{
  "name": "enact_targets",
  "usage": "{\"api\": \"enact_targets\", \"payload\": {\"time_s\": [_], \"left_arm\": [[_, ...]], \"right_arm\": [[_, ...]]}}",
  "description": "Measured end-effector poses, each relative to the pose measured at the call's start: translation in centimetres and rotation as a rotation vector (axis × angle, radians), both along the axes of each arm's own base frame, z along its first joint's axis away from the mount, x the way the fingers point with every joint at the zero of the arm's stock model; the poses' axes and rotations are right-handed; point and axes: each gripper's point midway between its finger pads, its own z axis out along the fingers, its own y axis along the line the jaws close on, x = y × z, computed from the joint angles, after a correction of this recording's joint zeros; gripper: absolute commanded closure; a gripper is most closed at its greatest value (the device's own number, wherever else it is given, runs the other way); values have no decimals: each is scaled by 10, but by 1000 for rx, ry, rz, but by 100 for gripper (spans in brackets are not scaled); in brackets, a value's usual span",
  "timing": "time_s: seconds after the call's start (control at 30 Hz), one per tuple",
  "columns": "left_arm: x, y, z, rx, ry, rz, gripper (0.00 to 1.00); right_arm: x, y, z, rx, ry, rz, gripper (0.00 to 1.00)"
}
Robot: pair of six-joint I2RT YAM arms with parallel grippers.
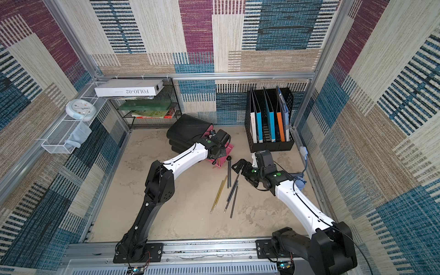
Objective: Please place the pencils in the drawer according to their color
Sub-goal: Adjust the pencil in the drawer, then pick up the pencil from the center of the board.
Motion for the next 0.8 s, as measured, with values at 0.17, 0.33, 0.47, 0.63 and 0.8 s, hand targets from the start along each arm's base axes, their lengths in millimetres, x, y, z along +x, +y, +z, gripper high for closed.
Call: {"api": "enact_targets", "payload": {"time_s": [0.17, 0.33, 0.47, 0.63, 0.8], "left_arm": [[4, -1, 1, -18, -15, 19, 65], [2, -4, -3, -28, 2, 1, 50], [-4, -10, -6, -36, 28, -52, 48], [-16, -28, 23, -91, 16, -163, 48], [-43, -51, 56, -146, -1, -289, 48]], "right_arm": [[-2, -1, 1, 1, -4, 0, 0], [-3, -1, -1, 0, 0, -1, 0], [-4, -2, 1, 3, -1, -3, 0], [-6, -2, 9, 12, -25, -3, 1], [-10, -4, 12, 19, -39, -5, 0]]}}
